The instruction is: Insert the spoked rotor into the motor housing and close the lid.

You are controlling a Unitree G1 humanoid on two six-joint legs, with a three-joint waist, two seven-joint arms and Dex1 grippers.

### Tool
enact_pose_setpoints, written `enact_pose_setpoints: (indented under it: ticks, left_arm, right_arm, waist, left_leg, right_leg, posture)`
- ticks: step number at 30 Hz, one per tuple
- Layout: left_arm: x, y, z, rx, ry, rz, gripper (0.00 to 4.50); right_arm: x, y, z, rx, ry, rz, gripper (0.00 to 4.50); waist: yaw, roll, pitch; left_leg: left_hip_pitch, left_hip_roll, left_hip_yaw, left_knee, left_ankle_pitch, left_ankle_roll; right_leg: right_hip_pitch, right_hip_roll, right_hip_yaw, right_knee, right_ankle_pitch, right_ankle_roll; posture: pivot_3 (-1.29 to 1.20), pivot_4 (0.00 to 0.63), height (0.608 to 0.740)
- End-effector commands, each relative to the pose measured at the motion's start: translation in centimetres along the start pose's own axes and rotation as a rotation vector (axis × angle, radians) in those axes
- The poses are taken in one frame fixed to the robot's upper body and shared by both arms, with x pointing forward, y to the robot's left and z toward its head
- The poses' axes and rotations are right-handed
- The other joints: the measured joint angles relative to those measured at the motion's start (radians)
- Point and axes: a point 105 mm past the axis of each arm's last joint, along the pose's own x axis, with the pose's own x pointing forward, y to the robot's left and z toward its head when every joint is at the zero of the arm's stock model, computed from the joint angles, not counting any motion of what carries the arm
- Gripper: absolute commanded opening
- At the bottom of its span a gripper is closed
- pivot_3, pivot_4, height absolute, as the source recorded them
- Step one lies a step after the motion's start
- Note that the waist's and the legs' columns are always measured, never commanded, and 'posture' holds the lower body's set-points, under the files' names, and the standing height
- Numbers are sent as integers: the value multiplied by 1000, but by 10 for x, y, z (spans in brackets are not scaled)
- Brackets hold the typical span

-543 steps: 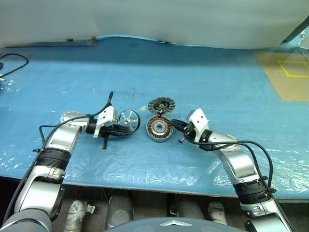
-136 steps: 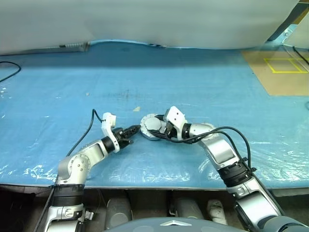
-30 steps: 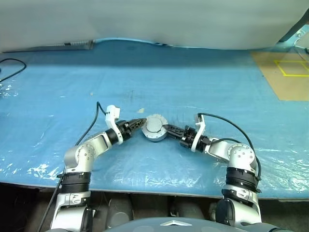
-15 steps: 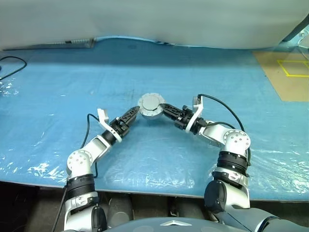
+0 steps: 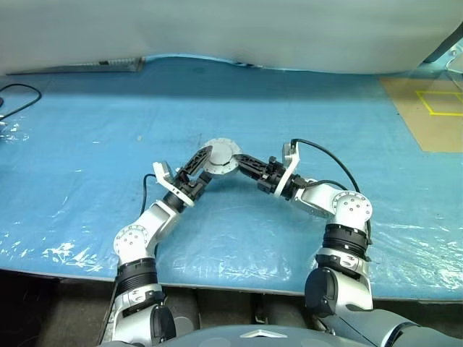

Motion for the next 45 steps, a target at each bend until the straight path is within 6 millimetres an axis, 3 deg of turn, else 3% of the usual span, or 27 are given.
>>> enact_pose_setpoints:
  ticks: [1, 6, 12, 13, 21, 26, 30, 31, 39, 42, 45]
  left_arm:
    - [9, -7, -4, -14, 24, -50, 4500]
    - [13, -6, -3, -25, 34, -56, 4500]
    - [12, -9, -1, -25, 36, -68, 2488]
    - [12, -9, -1, -23, 36, -67, 2377]
    - [11, -9, 3, -10, 25, -57, 2383]
    - [17, -9, 14, 33, 3, -35, 2383]
    - [26, 2, 40, 95, -68, 44, 2383]
    - [29, 3, 46, 111, -77, 60, 2383]
    - [62, 15, 100, 235, -178, 223, 2383]
    - [75, 15, 109, 260, -208, 275, 2383]
    - [85, 15, 109, 293, -213, 317, 2383]
  right_arm:
    - [4, 26, 2, -26, 7, 117, 1150]
    - [4, 28, 0, -19, 9, 122, 1150]
    - [3, 27, 0, -64, 7, 94, 1150]
    - [4, 26, 0, -99, -1, 75, 1150]
    - [4, 24, -5, -142, -9, 81, 1150]
    - [0, 23, 0, -211, -30, 66, 2880]
    - [1, -6, -2, -433, -13, -146, 4341]
    - [2, -11, -3, -480, -12, -173, 4500]
    - [3, -31, -8, -1041, -31, -312, 4500]
    - [3, -37, -5, -1225, -37, -360, 4500]
    - [3, -39, -2, -1271, -54, -372, 4500]
  waist:
    - [0, 0, 0]
    - [1, 0, 0]
    - [1, 0, 0]
    - [2, 0, 0]
    - [3, 0, 0]
    - [5, 0, 0]
    - [9, -1, 1]
    - [9, -1, 1]
    - [20, -9, 5]
    - [22, -9, 6]
    - [23, -10, 6]
  left_leg:
    - [0, 0, 0, 0, 0, 0]
    - [0, 0, 0, 0, 0, 0]
    - [0, 0, 0, 1, 0, 0]
    - [0, 0, -1, 1, 0, 0]
    - [0, 0, -1, 2, 0, 0]
    - [0, 0, -1, 3, 0, 0]
    - [1, 0, -2, 6, 0, 0]
    - [1, 0, -2, 7, 0, 0]
    - [0, 0, -4, 15, 0, 0]
    - [-1, 0, -5, 16, 0, 0]
    - [-3, -1, -7, 17, 0, 0]
  right_leg:
    - [0, 0, 0, 0, 0, 0]
    - [0, 0, 0, 0, 0, 0]
    - [1, 0, 0, 0, 0, 1]
    - [1, 0, 0, 0, 0, 1]
    - [1, 0, 0, 1, 1, 1]
    - [1, 0, 0, 2, 1, 1]
    - [2, 0, 0, 5, 1, 1]
    - [2, 0, 0, 6, 1, 1]
    - [1, 0, 0, 12, 0, 1]
    - [1, 0, 0, 13, 1, 1]
    - [1, -1, -1, 13, 1, 2]
  posture:
    - [0, 150, 740]
    - [0, 150, 740]
    - [0, 150, 740]
    - [0, 150, 740]
    - [0, 150, 740]
    - [0, 150, 740]
    - [0, 150, 740]
    - [0, 150, 740]
    - [0, 150, 740]
    - [0, 150, 740]
    - [0, 150, 740]
